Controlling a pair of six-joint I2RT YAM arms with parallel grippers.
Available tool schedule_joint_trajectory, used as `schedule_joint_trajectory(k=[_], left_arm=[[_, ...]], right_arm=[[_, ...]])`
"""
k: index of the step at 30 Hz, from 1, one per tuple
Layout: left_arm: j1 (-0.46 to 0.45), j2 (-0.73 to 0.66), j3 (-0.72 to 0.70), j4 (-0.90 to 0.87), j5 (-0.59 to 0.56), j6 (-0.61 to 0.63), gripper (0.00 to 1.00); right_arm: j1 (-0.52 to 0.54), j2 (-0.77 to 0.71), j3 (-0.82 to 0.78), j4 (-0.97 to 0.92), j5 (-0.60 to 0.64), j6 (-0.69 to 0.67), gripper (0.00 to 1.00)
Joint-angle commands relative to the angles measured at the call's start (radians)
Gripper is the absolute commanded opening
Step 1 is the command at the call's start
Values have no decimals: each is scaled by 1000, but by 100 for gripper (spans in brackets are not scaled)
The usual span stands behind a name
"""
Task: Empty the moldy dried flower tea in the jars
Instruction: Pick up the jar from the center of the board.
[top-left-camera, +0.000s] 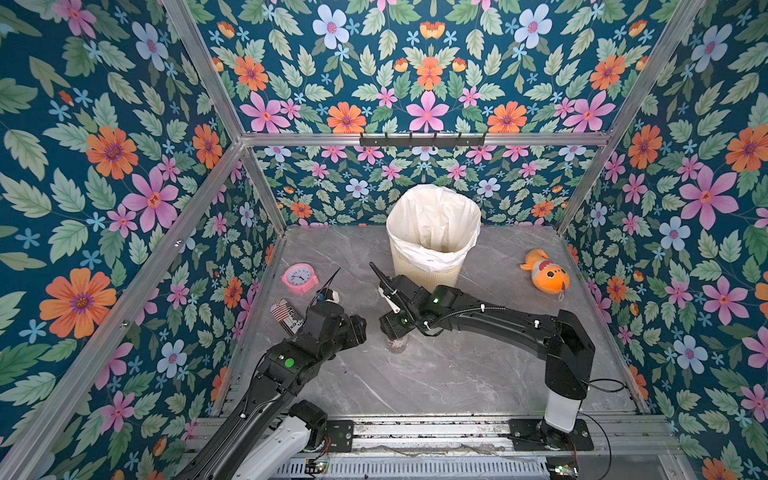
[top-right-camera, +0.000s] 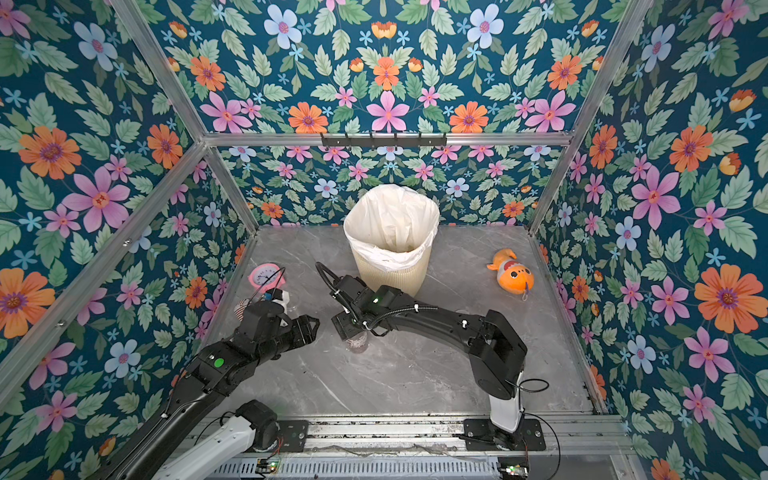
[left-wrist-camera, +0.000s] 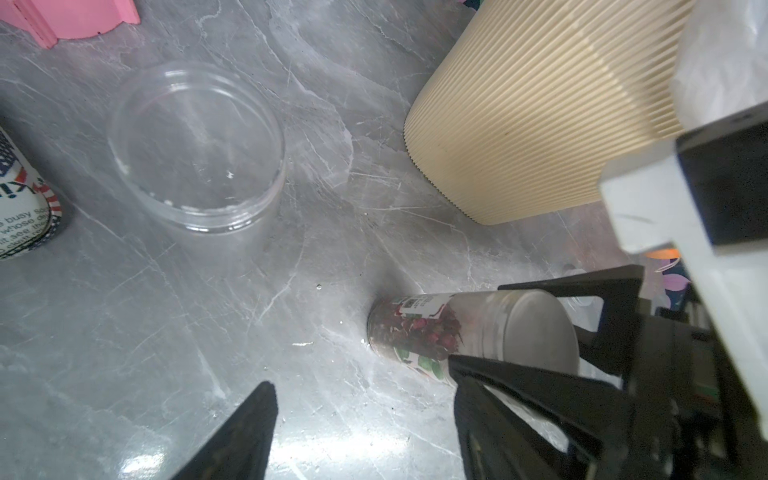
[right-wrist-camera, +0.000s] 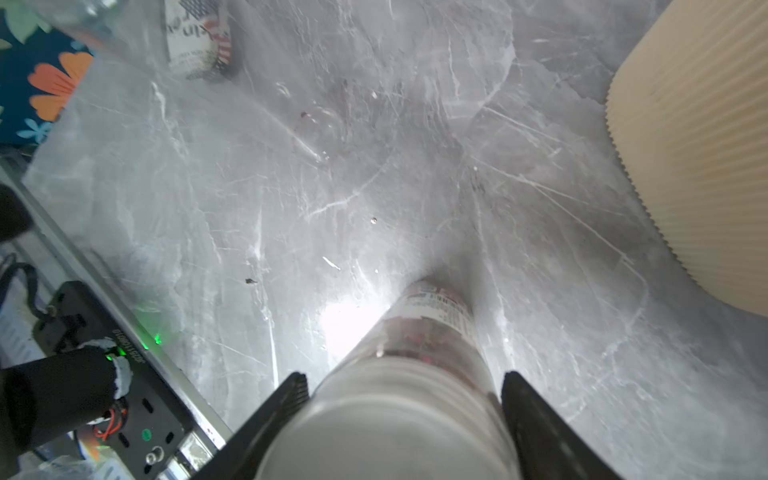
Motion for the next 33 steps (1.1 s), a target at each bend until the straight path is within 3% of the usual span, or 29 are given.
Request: schedule_joint_trajectory(k=[1,8,16,26,33], left_arm=[[5,12,1,21,16,19,70],[13,25,-1,46,35,32,70],[16,38,-6,118,114,64,74],[6,122,-22,414,358,246,78],[-135,232,15,629,397,463,79]], right_arm=[[7,-6,-3,-56,46,-2,75],[6,-22,-11,-61,51,10,63],[-7,-103,-50,-65,63,21,61],[-185,-400,-275,66,-203,118,60],[-347,-566,-379,83,-382,165,59]])
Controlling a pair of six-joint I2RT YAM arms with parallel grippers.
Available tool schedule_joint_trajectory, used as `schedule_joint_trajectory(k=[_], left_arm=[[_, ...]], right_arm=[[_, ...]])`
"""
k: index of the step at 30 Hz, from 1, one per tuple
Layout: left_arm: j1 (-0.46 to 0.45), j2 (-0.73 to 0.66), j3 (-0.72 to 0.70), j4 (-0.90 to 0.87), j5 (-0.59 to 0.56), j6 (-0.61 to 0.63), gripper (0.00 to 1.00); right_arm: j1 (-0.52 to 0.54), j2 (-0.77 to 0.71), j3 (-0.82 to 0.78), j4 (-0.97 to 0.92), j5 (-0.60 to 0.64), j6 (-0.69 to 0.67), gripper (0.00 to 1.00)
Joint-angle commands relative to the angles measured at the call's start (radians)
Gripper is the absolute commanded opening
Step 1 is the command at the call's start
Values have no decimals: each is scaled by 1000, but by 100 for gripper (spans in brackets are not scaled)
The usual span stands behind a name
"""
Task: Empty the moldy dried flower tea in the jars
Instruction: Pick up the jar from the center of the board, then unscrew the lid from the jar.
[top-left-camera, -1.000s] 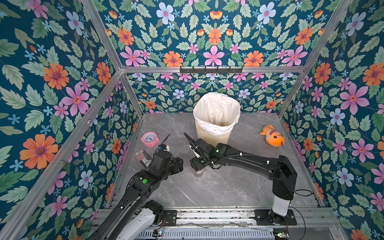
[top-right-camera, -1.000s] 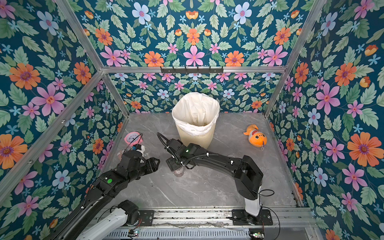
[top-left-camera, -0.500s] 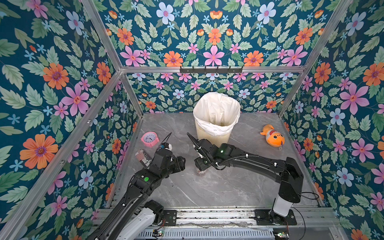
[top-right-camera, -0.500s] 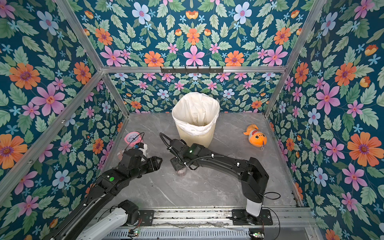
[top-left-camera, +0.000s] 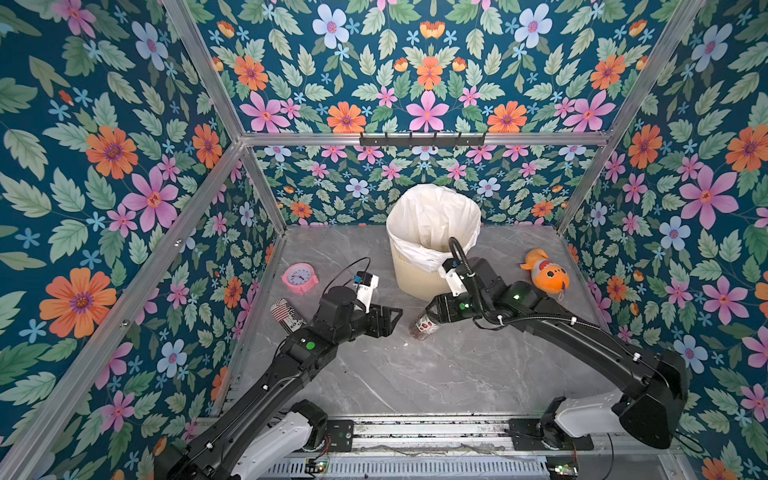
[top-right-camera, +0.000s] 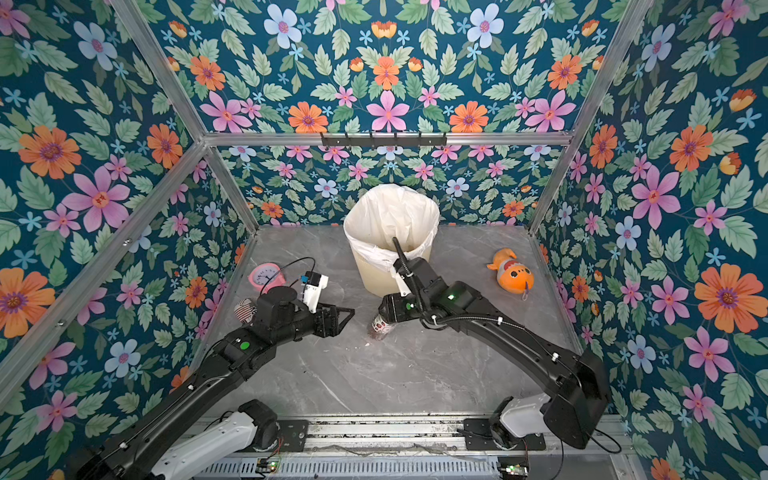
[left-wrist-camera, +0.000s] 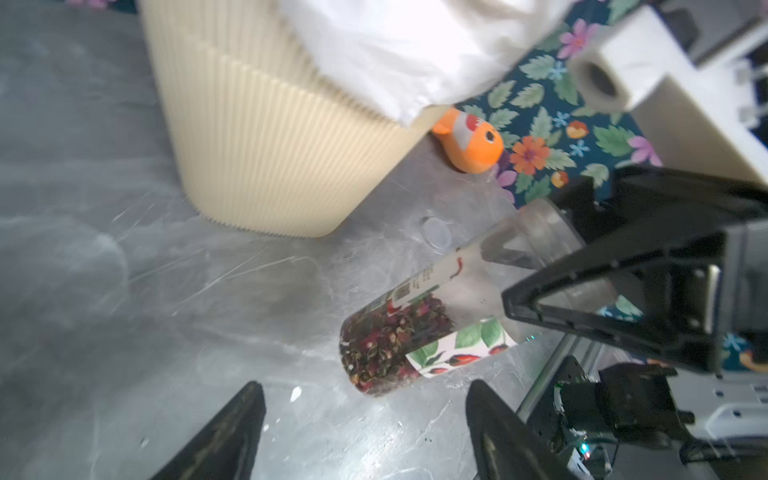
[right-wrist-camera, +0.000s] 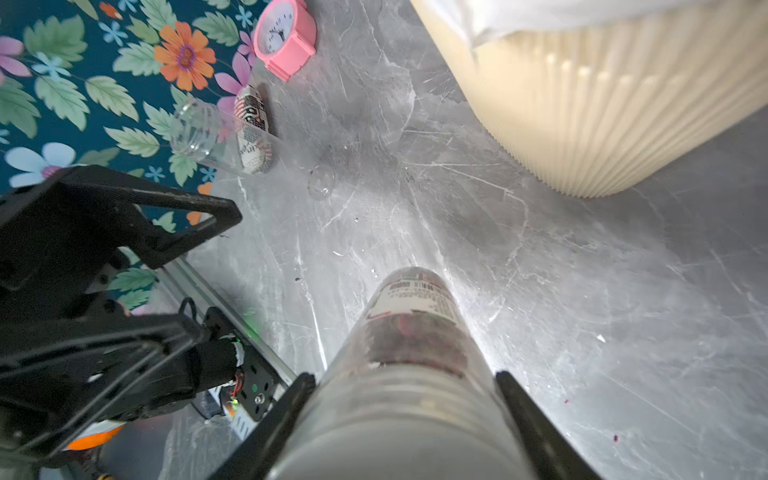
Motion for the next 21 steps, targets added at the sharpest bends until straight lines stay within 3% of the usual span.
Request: schedule_joint_trajectory(k=[1,8,16,21], left_arm=[[-72,49,24,160,23,185,80],[-200,154,32,269,5,461,79],[-235,211,19,362,148,582,83],[-254,251,26,395,171,610,82]], right_arm=[[-54,-56,-24,32,-134,40,59],[-107,-122,-19,-24,-209,41,59],[-135,-177,-41,-40,-275,49,60],[-148,-187,-51,-36,-299,60,59]])
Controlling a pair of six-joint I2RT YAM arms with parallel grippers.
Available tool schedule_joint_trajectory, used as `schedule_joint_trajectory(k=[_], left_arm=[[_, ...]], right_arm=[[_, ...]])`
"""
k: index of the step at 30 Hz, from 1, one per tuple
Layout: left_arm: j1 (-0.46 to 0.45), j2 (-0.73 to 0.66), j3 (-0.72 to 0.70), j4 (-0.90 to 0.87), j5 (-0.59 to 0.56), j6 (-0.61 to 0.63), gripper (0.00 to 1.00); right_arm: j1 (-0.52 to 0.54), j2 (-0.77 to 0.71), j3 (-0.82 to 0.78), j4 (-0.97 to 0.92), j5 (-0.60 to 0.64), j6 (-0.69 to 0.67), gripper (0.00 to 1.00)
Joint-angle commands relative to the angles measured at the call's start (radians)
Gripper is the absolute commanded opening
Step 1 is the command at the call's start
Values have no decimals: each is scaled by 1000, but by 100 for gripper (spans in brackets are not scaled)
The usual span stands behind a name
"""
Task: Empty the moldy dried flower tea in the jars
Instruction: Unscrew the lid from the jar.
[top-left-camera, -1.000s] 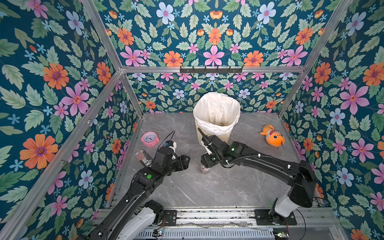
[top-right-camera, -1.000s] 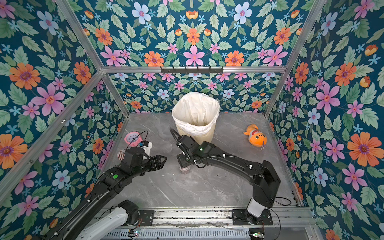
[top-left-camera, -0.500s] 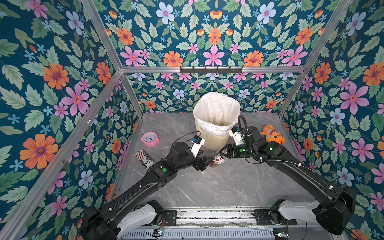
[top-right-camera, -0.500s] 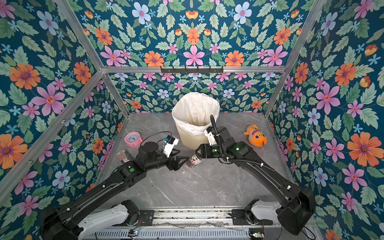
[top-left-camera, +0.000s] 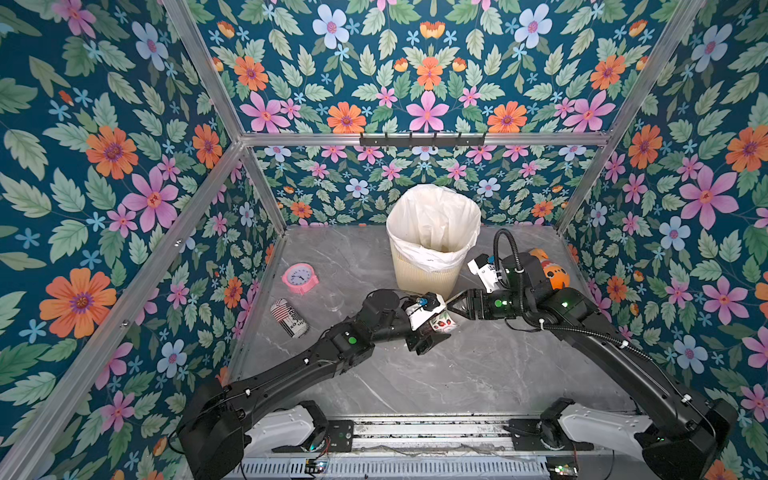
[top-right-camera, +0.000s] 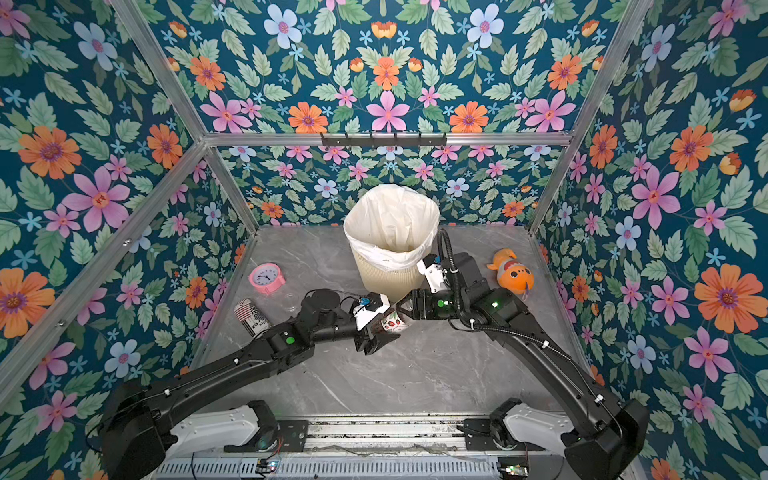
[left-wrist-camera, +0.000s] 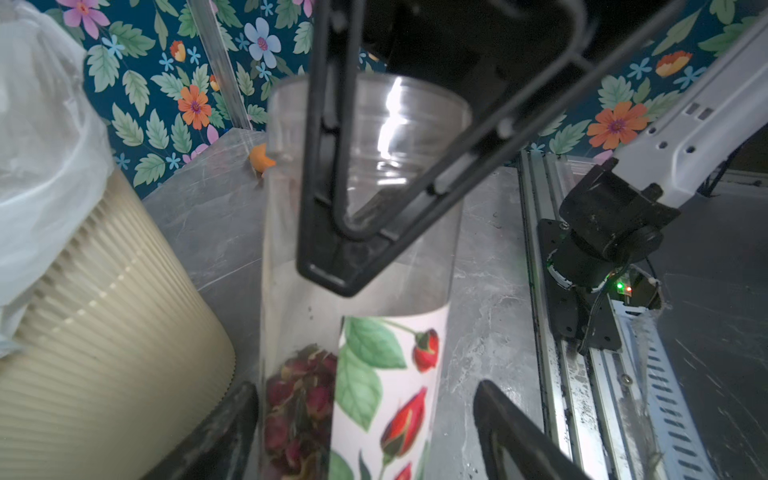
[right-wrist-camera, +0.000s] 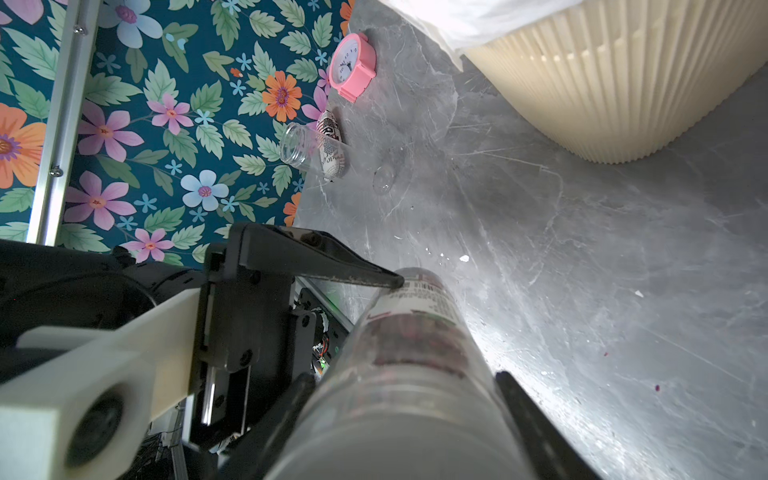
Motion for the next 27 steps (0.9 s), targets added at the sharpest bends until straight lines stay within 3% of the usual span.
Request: schedule_joint_trajectory(k=[1,12,23,27], left_arm=[[-6,20,16,55,49,53,81],[-21,84,29,73,60,77,76],[-21,104,34,70,57,63,58],[-21,103,32,73,57,64,57]], right_arm=[[-3,-5,-6,26,-44,22,59],[-19,-1,-14,75,-110,54,59],[-29,2,-19,97,-135,66,60],[-30,5,-14,102,-147,62,67]])
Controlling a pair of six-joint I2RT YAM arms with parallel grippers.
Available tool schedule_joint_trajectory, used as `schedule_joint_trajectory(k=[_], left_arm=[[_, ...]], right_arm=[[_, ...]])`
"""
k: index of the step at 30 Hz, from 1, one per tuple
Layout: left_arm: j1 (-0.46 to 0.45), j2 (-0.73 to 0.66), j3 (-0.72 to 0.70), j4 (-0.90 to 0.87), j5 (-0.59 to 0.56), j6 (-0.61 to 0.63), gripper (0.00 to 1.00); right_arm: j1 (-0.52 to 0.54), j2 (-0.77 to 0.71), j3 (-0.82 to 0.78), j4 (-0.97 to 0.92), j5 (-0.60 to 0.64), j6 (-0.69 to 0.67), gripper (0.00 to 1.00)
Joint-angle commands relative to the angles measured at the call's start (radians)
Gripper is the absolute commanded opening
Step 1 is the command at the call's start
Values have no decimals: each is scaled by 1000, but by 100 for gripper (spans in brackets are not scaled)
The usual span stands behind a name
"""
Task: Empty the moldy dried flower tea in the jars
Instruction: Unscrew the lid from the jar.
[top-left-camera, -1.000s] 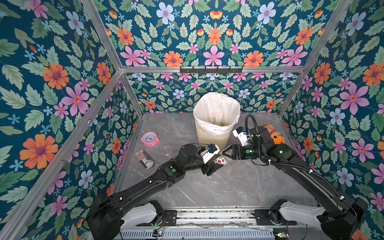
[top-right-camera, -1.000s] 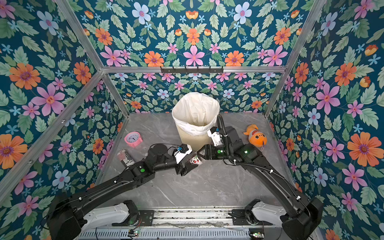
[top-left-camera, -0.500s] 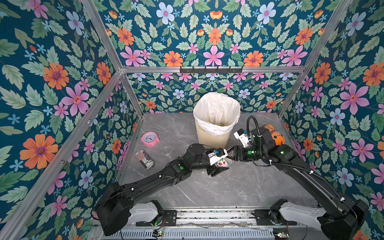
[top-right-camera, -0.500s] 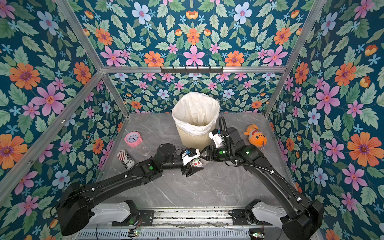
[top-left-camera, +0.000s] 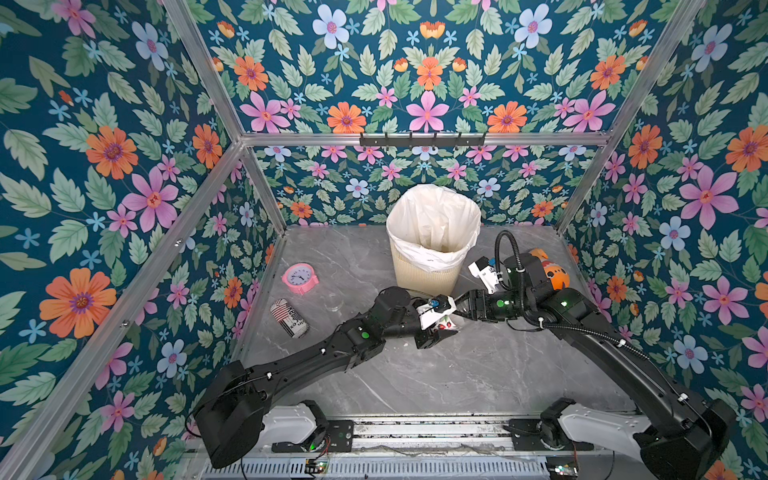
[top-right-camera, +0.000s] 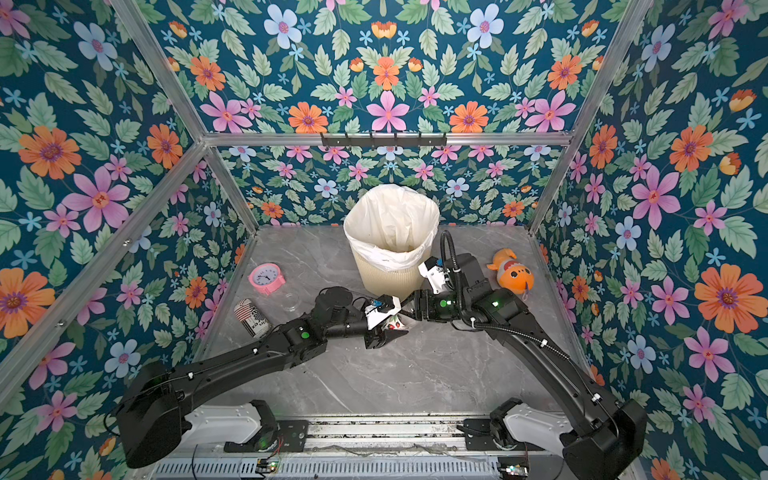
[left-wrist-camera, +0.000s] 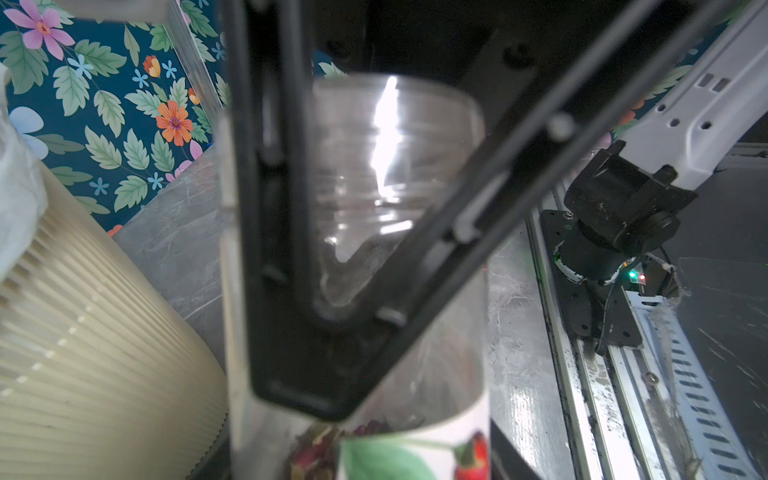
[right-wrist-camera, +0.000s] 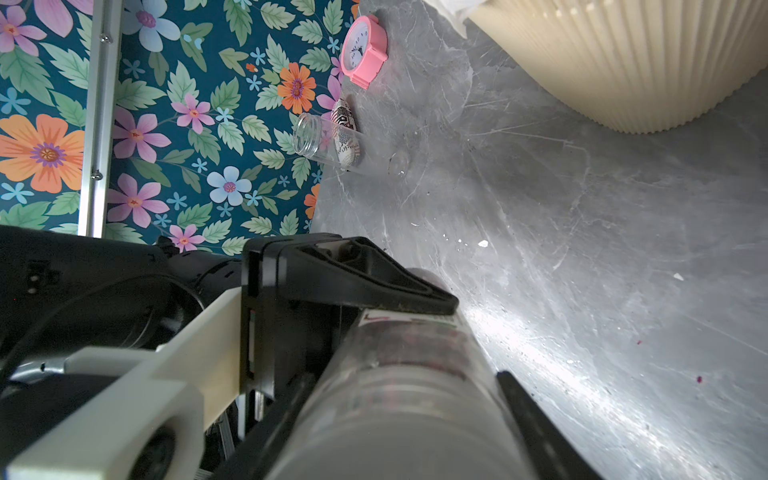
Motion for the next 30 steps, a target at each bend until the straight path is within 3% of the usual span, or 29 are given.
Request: schedule_joint_trajectory(k=[1,7,14,24,30], left_arm=[[-3,-3,0,8,37,11,57],[-4,-6,-4,26,14,9,56],[-4,6,-13,29,-58,27,56],[-4,-18,-14,21,-110,25,55],[-4,-32,-11,-4,-98,33,55]], right_arm=[[0,-2,10,76,-48,11,71],[-39,-12,20,48,-50,-15,84],[-115,-39,22,-11,-76,-63,85],[-125,-7,19,-65,-150,-116,77],[-127,0,25,-69,-185,-141,62]])
